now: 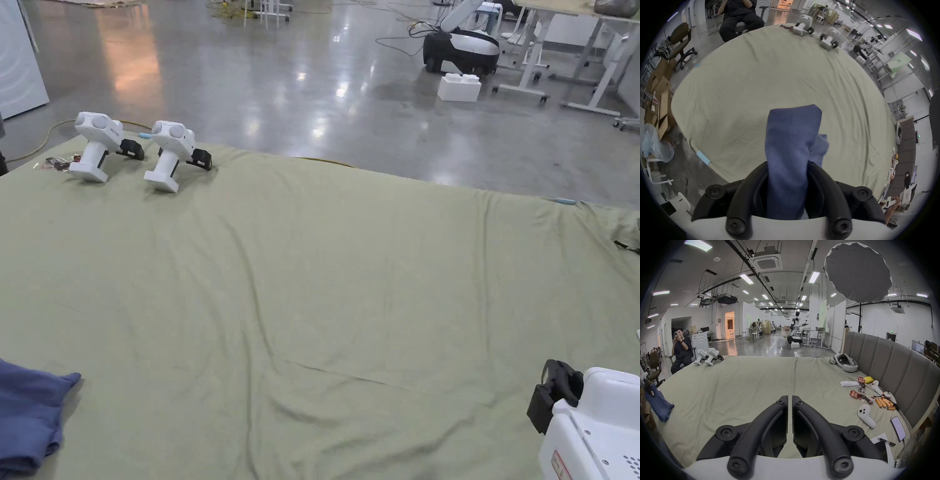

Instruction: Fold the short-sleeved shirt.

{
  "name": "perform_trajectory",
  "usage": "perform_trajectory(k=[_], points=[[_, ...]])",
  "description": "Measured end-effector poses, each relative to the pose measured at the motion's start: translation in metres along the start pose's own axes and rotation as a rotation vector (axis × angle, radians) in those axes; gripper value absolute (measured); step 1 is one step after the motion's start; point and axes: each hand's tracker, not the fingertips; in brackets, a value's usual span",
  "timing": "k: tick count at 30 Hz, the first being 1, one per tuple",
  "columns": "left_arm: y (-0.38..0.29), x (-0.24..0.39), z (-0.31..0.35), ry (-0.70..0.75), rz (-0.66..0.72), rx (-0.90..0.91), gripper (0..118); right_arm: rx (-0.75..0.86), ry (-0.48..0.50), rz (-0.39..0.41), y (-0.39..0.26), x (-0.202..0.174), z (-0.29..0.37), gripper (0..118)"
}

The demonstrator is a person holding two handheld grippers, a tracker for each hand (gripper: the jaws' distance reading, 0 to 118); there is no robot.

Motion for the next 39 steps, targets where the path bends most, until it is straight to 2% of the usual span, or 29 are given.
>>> perform_trajectory(k=[1,3,7,9,13,19,22,26,30,36,39], points=[[-0.001,0.001,-0.001,0.018,0.005,0.002,41,-0.003,-0.002,0.003,-0.002,0.000,0.000,6],[-0.003,0.005,0.005,0.109,-0.016,0.051,68,-0.010,-0.002,0.008,-0.005,0.000,0.000,6],[-0.003,0.005,0.026,0.274,-0.081,0.103,68,-0.018,0.002,0.017,-0.005,-0.002,-0.001,6],[0.010,-0.007,0.034,0.305,-0.100,0.164,68,-0.022,0.009,0.017,-0.004,-0.003,-0.003,6],[0.002,0.012,0.062,0.376,-0.117,0.258,68,-0.021,0.023,0.020,-0.002,-0.007,-0.005,6],[-0.018,0.061,0.080,0.248,-0.136,0.404,68,-0.021,0.047,0.026,-0.001,-0.016,-0.007,6],[-0.040,0.097,0.067,0.078,-0.198,0.451,68,-0.021,0.057,0.022,-0.003,-0.020,-0.007,6],[-0.075,0.152,0.044,-0.049,-0.317,0.593,68,-0.018,0.063,0.019,-0.003,-0.024,-0.008,6],[-0.112,0.213,0.022,-0.164,-0.379,0.726,68,-0.014,0.065,0.000,-0.001,-0.027,-0.007,6],[-0.161,0.307,0.000,-0.158,-0.514,0.900,68,0.013,0.067,0.001,0.003,-0.034,-0.002,6],[-0.181,0.339,-0.009,-0.202,-0.499,0.896,68,0.028,0.065,0.005,0.004,-0.038,0.001,6]])
